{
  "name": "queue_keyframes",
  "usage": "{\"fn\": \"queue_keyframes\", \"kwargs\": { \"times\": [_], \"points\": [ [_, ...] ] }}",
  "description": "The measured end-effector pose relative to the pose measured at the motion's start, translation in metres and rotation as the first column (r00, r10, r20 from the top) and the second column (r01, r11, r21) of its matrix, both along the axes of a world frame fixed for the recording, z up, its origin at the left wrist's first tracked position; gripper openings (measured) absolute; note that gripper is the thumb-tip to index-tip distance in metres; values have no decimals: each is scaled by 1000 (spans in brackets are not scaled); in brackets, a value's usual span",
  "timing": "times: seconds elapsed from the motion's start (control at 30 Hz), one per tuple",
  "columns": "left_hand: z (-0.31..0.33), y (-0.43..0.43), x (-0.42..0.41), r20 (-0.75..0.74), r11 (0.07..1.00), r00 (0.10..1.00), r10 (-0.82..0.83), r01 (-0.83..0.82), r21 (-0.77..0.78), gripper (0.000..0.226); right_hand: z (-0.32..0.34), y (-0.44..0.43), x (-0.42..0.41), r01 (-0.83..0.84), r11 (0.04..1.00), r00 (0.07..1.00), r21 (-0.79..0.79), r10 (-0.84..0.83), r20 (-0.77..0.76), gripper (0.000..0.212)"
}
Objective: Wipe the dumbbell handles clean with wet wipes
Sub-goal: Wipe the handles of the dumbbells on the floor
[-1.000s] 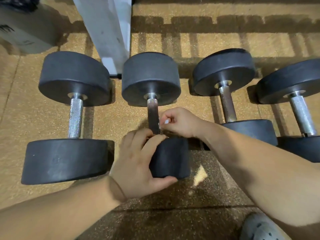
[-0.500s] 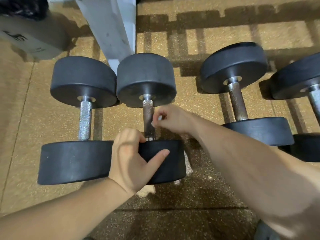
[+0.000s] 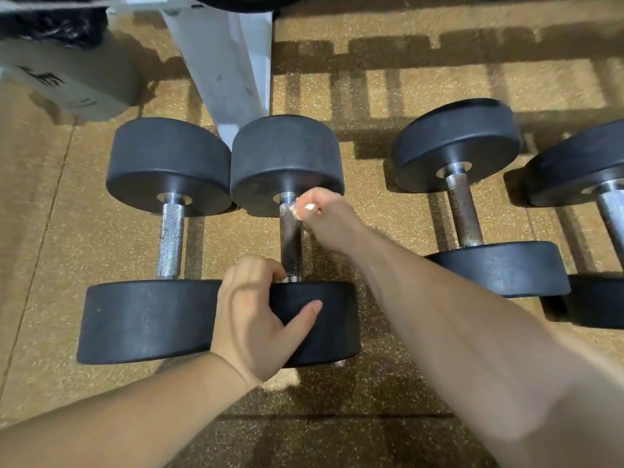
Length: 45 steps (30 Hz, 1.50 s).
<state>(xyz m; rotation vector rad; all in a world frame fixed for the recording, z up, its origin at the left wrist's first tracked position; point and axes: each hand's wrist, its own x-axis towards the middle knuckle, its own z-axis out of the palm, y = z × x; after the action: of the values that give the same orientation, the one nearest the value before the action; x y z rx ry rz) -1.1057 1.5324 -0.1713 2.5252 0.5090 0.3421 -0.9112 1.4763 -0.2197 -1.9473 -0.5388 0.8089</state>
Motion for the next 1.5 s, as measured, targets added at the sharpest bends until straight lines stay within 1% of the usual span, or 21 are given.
{"fn": "queue_keyframes", "kwargs": {
  "times": [0.07, 0.1, 0.2, 0.3, 0.37, 0.43, 0.47, 0.5, 0.57, 0.63, 0.67, 0.73, 0.8, 0.83, 0.97, 1.03, 1.1, 1.17, 1.3, 1.4, 1.5],
  "points": [
    [1, -1, 0, 11, 1000, 1000, -4, 4, -7, 43, -1, 5, -4, 68, 998, 997, 11, -67, -42, 8],
    [1, -1, 0, 15, 1000, 1000, -5, 6, -13, 44, -2, 2, -5, 35, 999, 999, 10, -35, -26, 8],
    [1, -2, -1, 7, 1000, 1000, -4, 4, -27, 44, 1, -18, -7, -248, 967, 969, -60, 248, 1, 13],
    [0, -2, -1, 4, 999, 1000, -8, 8, -32, 43, 12, -28, -6, -533, 822, 846, -202, 525, -93, 11],
    [0, -1, -1, 5, 999, 1000, -11, 11, -38, 41, 18, -19, 0, -488, 841, 867, -235, 498, -18, 6],
    [0, -1, -2, 13, 999, 1000, -10, 10, -37, 40, 22, -8, 2, -242, 947, 966, -212, 256, 38, 6],
    [0, -1, -2, 16, 999, 1000, -9, 9, -33, 40, 22, -4, 0, -112, 974, 991, -196, 125, 56, 8],
    [-1, 0, -2, 12, 1000, 1000, -8, 8, -28, 39, 20, -5, -5, -55, 977, 994, -204, 72, 77, 10],
    [0, 1, -3, -25, 1000, 1000, 3, -4, -24, 40, 15, -16, -15, -211, 936, 970, -281, 235, 55, 13],
    [1, 3, -2, -85, 999, 996, 23, -24, -20, 41, 21, -30, -18, -463, 811, 872, -359, 488, -22, 17],
    [3, 4, -1, -117, 1000, 993, 21, -22, -4, 41, 26, -32, -14, -516, 771, 840, -372, 541, -43, 17],
    [11, 12, 0, -136, 999, 991, -10, 17, 46, 38, 40, -26, -5, -459, 837, 879, -300, 476, -17, 10],
    [25, 30, 0, -82, 997, 996, -44, 49, 59, 34, 56, -11, -2, -319, 930, 941, -180, 333, 53, 7],
    [32, 43, -2, -65, 997, 997, -38, 42, 66, 33, 62, -2, -4, -292, 945, 949, -146, 305, 78, 7],
    [53, 100, -25, -132, 979, 984, 122, -97, 179, 30, 72, 34, -21, -325, 933, 928, -153, 346, 139, 18],
    [54, 123, -40, -197, 963, 958, 210, -168, 210, 35, 78, 51, -31, -333, 930, 917, -154, 358, 178, 12],
    [52, 137, -53, -277, 949, 914, 295, -247, 196, 41, 82, 66, -40, -339, 927, 907, -162, 368, 205, 6],
    [46, 144, -64, -354, 931, 861, 365, -341, 130, 36, 81, 80, -48, -344, 926, 907, -156, 370, 200, 6],
    [42, 159, -85, -434, 932, 836, 337, -361, 27, 41, 70, 101, -63, -365, 914, 892, -177, 398, 213, 5],
    [38, 166, -86, -465, 899, 813, 349, -431, -78, 49, 62, 120, -78, -361, 913, 889, -193, 399, 223, 14],
    [24, 153, -75, -472, 885, 778, 414, -465, 9, 59, 51, 133, -90, -427, 877, 842, -221, 475, 255, 13]
  ]
}}
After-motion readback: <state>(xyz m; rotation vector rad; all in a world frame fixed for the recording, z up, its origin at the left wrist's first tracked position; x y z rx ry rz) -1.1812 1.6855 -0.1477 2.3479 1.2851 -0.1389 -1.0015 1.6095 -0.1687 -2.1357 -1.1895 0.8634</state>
